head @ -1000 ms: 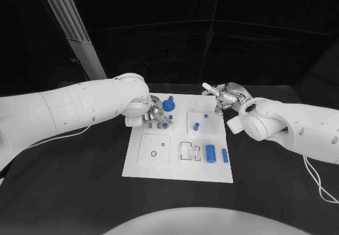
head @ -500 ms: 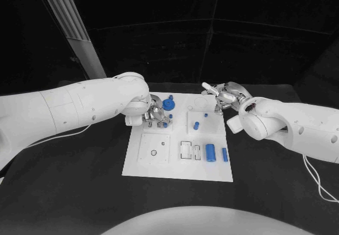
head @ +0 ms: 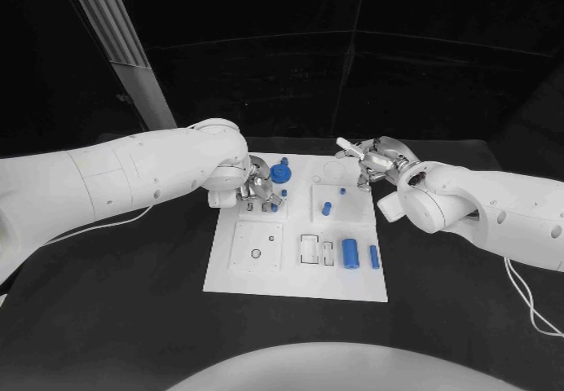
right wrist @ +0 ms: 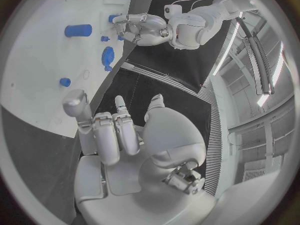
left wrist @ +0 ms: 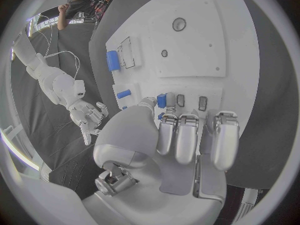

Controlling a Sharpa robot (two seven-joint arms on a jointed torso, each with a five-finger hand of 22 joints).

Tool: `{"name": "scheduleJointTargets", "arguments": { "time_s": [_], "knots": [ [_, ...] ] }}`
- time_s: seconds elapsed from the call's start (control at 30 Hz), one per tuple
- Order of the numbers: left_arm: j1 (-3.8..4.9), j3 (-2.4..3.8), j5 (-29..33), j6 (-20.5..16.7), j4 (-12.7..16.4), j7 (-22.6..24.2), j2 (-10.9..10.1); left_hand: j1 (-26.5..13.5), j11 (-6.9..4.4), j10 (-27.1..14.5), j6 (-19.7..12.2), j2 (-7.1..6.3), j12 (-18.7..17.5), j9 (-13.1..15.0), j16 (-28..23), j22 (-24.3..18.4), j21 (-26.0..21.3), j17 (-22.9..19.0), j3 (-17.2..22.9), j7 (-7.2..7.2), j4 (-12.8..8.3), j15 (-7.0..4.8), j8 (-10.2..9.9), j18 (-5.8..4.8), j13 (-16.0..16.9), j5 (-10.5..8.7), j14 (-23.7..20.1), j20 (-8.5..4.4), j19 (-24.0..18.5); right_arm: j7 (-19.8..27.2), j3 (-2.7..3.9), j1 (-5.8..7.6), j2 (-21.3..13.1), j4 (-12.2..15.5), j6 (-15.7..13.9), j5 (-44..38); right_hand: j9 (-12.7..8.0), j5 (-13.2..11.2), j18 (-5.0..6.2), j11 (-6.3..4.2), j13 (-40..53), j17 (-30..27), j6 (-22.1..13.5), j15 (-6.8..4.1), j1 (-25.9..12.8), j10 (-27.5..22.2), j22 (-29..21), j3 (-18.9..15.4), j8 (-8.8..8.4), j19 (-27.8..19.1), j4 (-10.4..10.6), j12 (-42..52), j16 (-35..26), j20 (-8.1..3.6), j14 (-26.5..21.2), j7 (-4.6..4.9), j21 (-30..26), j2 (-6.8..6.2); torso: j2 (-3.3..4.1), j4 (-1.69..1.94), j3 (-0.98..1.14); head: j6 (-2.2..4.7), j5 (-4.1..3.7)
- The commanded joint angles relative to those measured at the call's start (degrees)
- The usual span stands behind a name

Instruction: Assemble the parts on the task board

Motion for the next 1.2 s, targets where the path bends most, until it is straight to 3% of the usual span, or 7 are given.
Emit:
{"name": "scheduleJointTargets", "arguments": {
  "time_s": [0.03,0.33,0.53,0.67,0.8,1.2],
  "knots": [
    [0.06,0.02,-0.30,0.99,-0.12,0.62,0.02,0.43,-0.40,6.13,0.35,-0.06,0.14,0.09,0.18,15.09,0.22,15.09,0.47,-0.05,-0.01,-0.35,-0.31,-0.37,14.98,0.26,5.95,-0.32,6.04,0.18,0.01,0.08,0.01,0.05,0.18,-0.24,0.08,-0.17,0.12,-0.18,14.92,15.10,-0.57,-0.11,0.44,5.97,4.53,-0.44,0.25,0.29,-0.04,0.15,0.14,0.02,6.05,1.82,0.22,-0.15,-0.01,0.04,0.03,-0.07,-0.02],
    [0.05,0.02,-0.30,1.44,-0.34,0.74,0.08,0.70,-0.45,6.13,0.62,-0.07,0.14,0.35,0.18,15.09,0.22,15.09,1.48,-0.09,0.17,-0.42,-0.67,-0.37,14.98,0.31,5.95,-0.42,6.04,0.14,0.00,0.07,-0.02,0.05,-0.01,-0.26,0.09,-0.15,0.14,-0.19,14.92,15.10,-0.66,-0.13,0.52,5.97,4.51,-0.47,0.39,0.26,-0.05,0.15,0.14,0.00,6.05,1.82,0.13,-0.04,-0.01,-0.01,0.00,-0.04,-0.15],
    [0.05,0.02,-0.30,1.38,-0.43,1.27,0.10,2.35,-0.67,6.13,1.30,-0.86,0.14,1.11,0.18,15.09,0.22,15.09,5.02,-0.33,-0.25,-0.67,-1.39,-0.37,14.98,0.89,5.95,-0.64,6.04,0.09,-0.01,0.06,-0.05,0.01,-0.13,-0.31,0.11,-0.11,0.13,-0.21,14.92,15.10,-0.68,-0.14,0.62,5.97,4.52,-0.47,0.58,0.30,-0.07,0.15,0.14,-0.01,6.05,1.79,0.12,0.08,-0.01,0.01,0.01,-0.15,-0.22],
    [0.05,0.02,-0.30,1.19,-0.45,1.70,0.08,3.39,-0.83,6.13,2.04,-2.71,0.14,2.07,0.18,15.09,0.22,15.09,10.10,-0.48,-0.79,-0.71,-2.15,-0.37,14.98,1.88,5.95,-0.90,6.04,0.06,-0.01,0.06,-0.03,-0.06,-0.22,-0.40,0.12,-0.10,0.14,-0.22,14.92,15.10,-0.69,-0.14,0.68,5.97,4.52,-0.48,0.66,0.30,-0.08,0.15,0.14,-0.02,6.05,1.79,0.10,0.13,-0.01,0.05,0.02,-0.10,-0.26],
    [0.05,0.02,-0.30,1.06,-0.38,1.96,-0.02,2.77,-0.75,6.13,2.50,-5.52,0.14,3.38,0.18,15.09,0.22,15.09,14.75,-0.34,-1.39,-0.80,-2.69,-0.37,14.98,4.78,5.95,-0.92,6.04,0.01,-0.01,0.06,-0.02,-0.13,-0.33,-0.49,0.13,-0.10,0.14,-0.22,14.92,15.10,-0.69,-0.15,0.71,5.97,4.53,-0.48,0.70,0.31,-0.08,0.15,0.14,-0.02,6.05,1.78,0.10,0.16,-0.01,0.06,-0.02,-0.12,-0.26],
    [0.05,0.03,-0.30,0.11,0.25,3.61,-1.07,1.88,-0.87,6.13,3.26,-7.38,0.14,4.53,0.18,15.09,0.22,15.09,17.39,-0.50,-2.27,-0.87,-2.82,-0.37,14.98,5.05,5.95,-0.92,6.04,-0.16,-0.02,-0.09,-0.09,-0.37,-0.35,-0.54,0.14,-0.09,0.15,-0.23,14.92,15.10,-0.73,-0.16,0.83,5.97,4.50,-0.48,0.84,0.27,-0.10,0.15,0.14,-0.04,6.05,1.77,0.00,0.24,-0.03,0.07,-0.01,-0.28,-0.25]
  ]
}}
